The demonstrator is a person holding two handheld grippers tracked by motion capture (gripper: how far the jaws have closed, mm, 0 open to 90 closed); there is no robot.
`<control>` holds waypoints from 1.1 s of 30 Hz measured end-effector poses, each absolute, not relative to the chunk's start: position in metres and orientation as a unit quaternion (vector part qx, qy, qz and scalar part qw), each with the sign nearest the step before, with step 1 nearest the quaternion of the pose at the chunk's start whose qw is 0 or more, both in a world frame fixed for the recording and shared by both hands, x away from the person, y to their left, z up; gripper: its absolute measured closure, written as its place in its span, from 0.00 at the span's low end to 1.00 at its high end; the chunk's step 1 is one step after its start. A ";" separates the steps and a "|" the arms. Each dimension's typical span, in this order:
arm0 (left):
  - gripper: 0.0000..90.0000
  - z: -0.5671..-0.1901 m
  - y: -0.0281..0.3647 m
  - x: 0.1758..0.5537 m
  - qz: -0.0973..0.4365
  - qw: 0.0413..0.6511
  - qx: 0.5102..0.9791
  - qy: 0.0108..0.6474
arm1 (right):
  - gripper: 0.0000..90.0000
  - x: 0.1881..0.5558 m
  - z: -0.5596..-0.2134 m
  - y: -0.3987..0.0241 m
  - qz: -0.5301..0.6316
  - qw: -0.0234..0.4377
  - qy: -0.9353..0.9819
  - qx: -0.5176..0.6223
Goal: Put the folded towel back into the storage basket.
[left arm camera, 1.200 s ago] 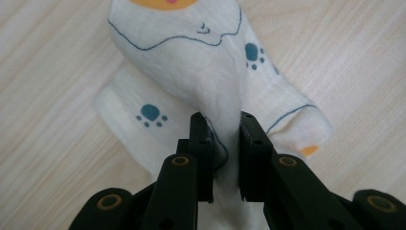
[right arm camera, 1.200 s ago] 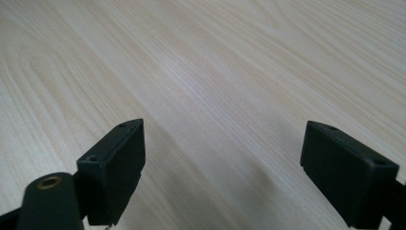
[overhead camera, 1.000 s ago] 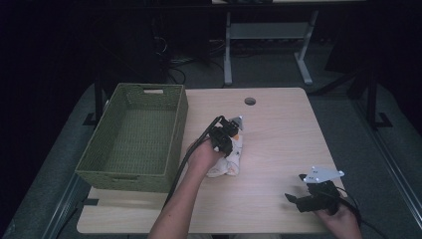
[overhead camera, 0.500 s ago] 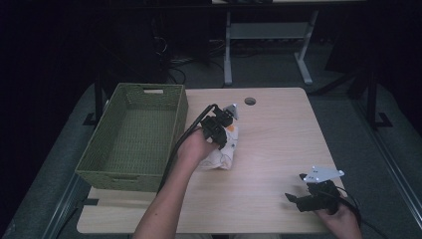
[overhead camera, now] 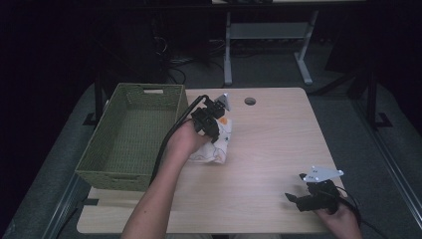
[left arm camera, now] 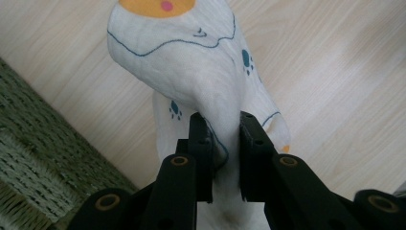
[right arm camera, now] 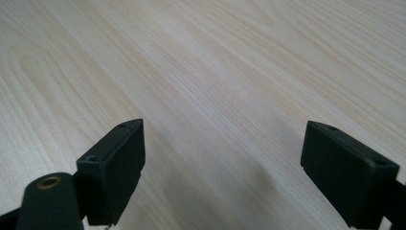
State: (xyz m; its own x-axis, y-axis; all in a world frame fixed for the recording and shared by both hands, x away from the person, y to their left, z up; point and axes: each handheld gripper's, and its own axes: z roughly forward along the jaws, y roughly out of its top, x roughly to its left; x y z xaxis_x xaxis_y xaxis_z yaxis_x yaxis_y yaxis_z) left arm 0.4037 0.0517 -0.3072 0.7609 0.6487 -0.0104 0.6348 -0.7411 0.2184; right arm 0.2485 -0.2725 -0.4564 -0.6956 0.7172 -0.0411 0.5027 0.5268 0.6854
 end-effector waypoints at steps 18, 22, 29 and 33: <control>0.87 -0.271 0.082 0.403 0.053 0.100 0.922 0.371 | 0.16 0.249 -0.457 -0.272 0.330 0.164 0.859 0.355; 0.87 -0.268 0.090 0.403 0.055 0.099 0.920 0.376 | 0.16 0.249 -0.457 -0.272 0.330 0.165 0.859 0.356; 0.87 -0.261 0.105 0.402 0.057 0.098 0.916 0.386 | 0.16 0.249 -0.457 -0.271 0.329 0.163 0.859 0.358; 0.87 -0.259 0.112 0.403 0.059 0.095 0.913 0.393 | 0.16 0.249 -0.457 -0.271 0.329 0.163 0.859 0.358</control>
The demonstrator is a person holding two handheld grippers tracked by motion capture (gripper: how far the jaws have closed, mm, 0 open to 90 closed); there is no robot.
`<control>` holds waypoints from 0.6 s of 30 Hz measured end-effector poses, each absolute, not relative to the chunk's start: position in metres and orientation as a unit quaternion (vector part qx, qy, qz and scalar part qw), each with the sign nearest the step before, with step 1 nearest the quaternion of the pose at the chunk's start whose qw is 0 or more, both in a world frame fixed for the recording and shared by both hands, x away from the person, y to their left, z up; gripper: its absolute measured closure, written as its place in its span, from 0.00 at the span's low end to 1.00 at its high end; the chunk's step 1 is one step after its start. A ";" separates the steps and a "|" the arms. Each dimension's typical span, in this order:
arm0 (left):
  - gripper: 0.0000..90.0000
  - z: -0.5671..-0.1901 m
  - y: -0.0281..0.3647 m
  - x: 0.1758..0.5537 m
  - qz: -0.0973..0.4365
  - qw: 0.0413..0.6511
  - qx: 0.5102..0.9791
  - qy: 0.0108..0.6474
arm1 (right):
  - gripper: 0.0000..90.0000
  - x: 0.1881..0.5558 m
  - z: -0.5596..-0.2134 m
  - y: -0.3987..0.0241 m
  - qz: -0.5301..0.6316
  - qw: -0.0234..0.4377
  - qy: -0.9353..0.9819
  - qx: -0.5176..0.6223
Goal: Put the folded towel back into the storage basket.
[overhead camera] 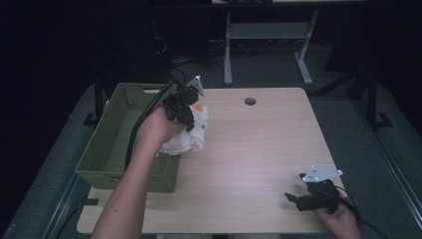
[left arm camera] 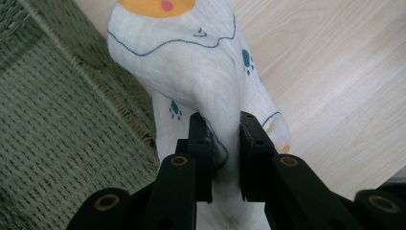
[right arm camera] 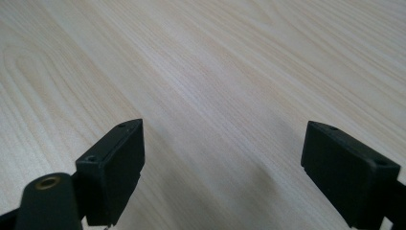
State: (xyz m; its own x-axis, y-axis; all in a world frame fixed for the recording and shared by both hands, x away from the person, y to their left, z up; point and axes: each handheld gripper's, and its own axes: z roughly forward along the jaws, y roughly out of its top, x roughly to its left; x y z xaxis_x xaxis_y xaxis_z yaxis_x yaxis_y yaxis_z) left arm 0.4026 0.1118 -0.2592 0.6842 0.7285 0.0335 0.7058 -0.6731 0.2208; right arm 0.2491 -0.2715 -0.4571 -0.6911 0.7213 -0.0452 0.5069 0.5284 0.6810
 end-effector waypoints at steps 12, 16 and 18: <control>0.87 -0.257 0.131 0.403 0.061 0.089 0.908 0.405 | 0.16 0.249 -0.457 -0.272 0.327 0.165 0.859 0.358; 0.87 -0.258 0.141 0.403 0.061 0.087 0.906 0.410 | 0.16 0.249 -0.457 -0.272 0.327 0.165 0.859 0.357; 0.87 -0.258 0.147 0.403 0.057 0.090 0.904 0.414 | 0.16 0.249 -0.457 -0.272 0.327 0.165 0.859 0.357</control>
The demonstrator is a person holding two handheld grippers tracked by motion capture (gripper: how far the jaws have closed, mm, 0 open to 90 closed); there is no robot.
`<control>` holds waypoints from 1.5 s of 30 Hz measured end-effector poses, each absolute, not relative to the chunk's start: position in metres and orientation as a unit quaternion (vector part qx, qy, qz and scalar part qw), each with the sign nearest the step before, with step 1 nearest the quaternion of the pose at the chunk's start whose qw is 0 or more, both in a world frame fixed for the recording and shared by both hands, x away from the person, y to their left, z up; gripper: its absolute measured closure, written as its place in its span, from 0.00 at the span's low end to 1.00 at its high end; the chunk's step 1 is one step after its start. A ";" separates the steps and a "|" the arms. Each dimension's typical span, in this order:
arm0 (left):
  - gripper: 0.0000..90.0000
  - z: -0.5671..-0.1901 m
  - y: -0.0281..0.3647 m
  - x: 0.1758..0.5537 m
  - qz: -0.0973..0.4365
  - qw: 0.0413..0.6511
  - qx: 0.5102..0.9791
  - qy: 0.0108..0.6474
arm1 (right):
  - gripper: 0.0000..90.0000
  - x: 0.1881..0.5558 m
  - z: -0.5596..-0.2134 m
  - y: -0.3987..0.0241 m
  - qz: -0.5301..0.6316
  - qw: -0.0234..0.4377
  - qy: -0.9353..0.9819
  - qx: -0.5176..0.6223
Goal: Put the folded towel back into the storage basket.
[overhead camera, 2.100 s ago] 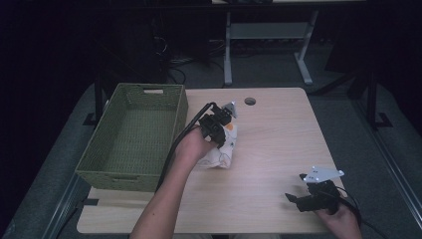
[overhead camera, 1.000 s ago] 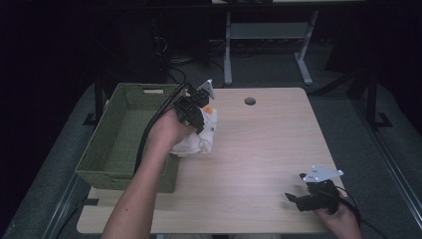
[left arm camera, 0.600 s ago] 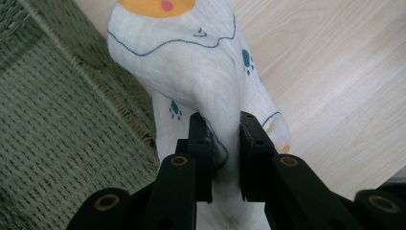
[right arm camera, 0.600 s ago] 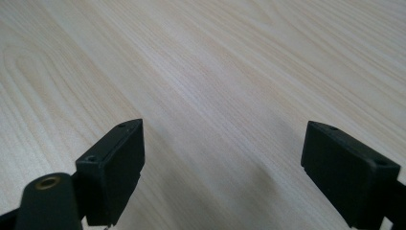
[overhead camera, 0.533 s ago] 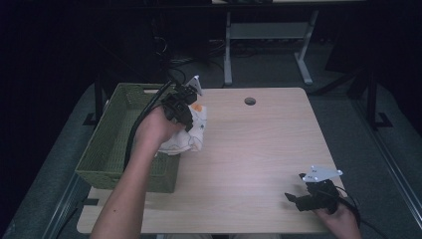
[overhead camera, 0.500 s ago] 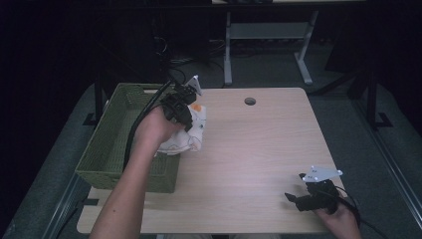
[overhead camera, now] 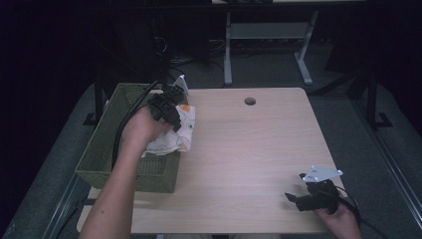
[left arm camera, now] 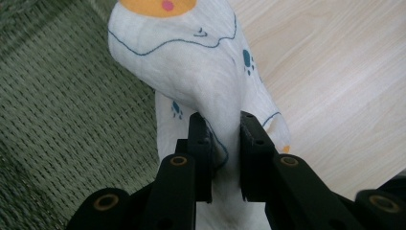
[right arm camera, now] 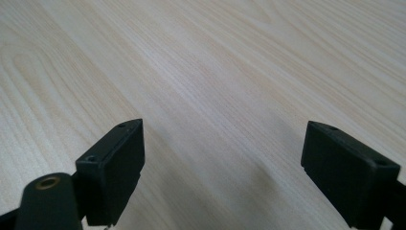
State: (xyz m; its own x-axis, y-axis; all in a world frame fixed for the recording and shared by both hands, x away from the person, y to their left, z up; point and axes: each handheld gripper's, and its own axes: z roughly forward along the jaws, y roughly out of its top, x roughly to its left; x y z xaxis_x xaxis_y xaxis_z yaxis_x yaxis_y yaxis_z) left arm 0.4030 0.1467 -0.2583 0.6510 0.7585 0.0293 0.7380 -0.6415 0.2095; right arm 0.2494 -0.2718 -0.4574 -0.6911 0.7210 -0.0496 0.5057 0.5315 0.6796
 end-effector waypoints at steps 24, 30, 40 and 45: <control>0.88 -0.254 0.194 0.402 0.057 0.081 0.897 0.432 | 0.16 0.250 -0.458 -0.271 0.325 0.163 0.858 0.362; 0.88 -0.256 0.201 0.402 0.058 0.082 0.897 0.430 | 0.16 0.250 -0.458 -0.271 0.326 0.162 0.857 0.365; 0.88 -0.259 0.221 0.404 0.056 0.082 0.896 0.433 | 0.16 0.252 -0.459 -0.272 0.323 0.166 0.858 0.363; 0.88 -0.264 0.229 0.405 0.054 0.080 0.897 0.431 | 0.16 0.253 -0.459 -0.271 0.319 0.166 0.859 0.363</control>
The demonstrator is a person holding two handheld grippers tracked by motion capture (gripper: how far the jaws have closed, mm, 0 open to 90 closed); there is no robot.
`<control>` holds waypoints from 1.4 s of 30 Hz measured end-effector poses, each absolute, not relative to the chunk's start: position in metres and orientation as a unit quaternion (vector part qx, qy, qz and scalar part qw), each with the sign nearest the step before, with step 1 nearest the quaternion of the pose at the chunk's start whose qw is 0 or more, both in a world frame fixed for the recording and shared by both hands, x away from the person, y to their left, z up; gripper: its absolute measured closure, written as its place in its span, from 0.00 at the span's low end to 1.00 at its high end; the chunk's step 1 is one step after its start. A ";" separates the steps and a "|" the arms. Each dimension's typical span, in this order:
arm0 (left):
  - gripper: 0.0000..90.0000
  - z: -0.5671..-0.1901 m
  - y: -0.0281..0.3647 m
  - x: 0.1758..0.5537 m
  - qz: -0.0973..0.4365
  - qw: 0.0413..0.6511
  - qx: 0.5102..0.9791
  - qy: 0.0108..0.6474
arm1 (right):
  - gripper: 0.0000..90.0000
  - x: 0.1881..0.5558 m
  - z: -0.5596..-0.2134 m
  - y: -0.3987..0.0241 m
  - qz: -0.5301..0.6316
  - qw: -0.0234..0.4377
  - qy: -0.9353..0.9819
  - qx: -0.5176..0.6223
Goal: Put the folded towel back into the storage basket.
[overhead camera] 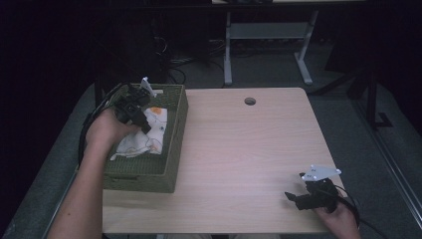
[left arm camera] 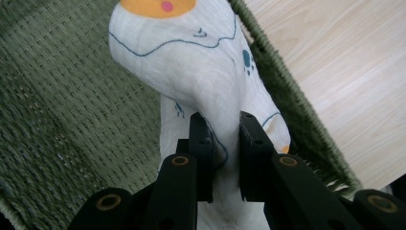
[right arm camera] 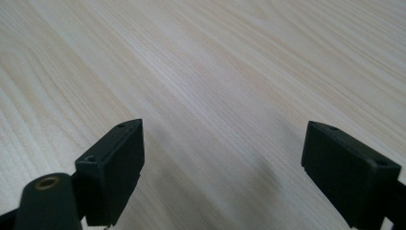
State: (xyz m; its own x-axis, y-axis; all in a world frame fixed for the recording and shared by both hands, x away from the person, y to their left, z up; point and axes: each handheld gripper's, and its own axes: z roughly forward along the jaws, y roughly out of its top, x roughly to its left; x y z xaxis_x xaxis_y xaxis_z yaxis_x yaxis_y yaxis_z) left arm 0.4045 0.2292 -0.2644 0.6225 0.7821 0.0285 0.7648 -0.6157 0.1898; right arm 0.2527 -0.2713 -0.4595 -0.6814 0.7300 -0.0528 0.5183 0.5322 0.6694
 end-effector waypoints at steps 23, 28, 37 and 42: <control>0.88 -0.299 0.252 0.420 0.035 0.081 0.903 0.421 | 0.16 0.256 -0.462 -0.274 0.317 0.165 0.860 0.365; 0.87 -0.307 0.251 0.424 0.037 0.071 0.908 0.411 | 0.16 0.257 -0.462 -0.275 0.317 0.165 0.859 0.366; 0.87 -0.320 0.257 0.431 0.026 0.071 0.910 0.408 | 0.16 0.259 -0.463 -0.275 0.316 0.165 0.859 0.367; 0.87 -0.328 0.262 0.434 0.020 0.061 0.908 0.413 | 0.16 0.260 -0.463 -0.276 0.314 0.164 0.859 0.369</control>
State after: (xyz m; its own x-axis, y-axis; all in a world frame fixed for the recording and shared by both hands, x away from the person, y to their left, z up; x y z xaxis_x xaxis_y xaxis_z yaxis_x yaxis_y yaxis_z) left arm 0.4336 0.2616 -0.3281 0.6573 0.7535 -0.0142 0.7485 -0.6506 0.1280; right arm 0.2599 -0.2757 -0.4627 -0.6734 0.7375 -0.0504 0.5312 0.5302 0.6609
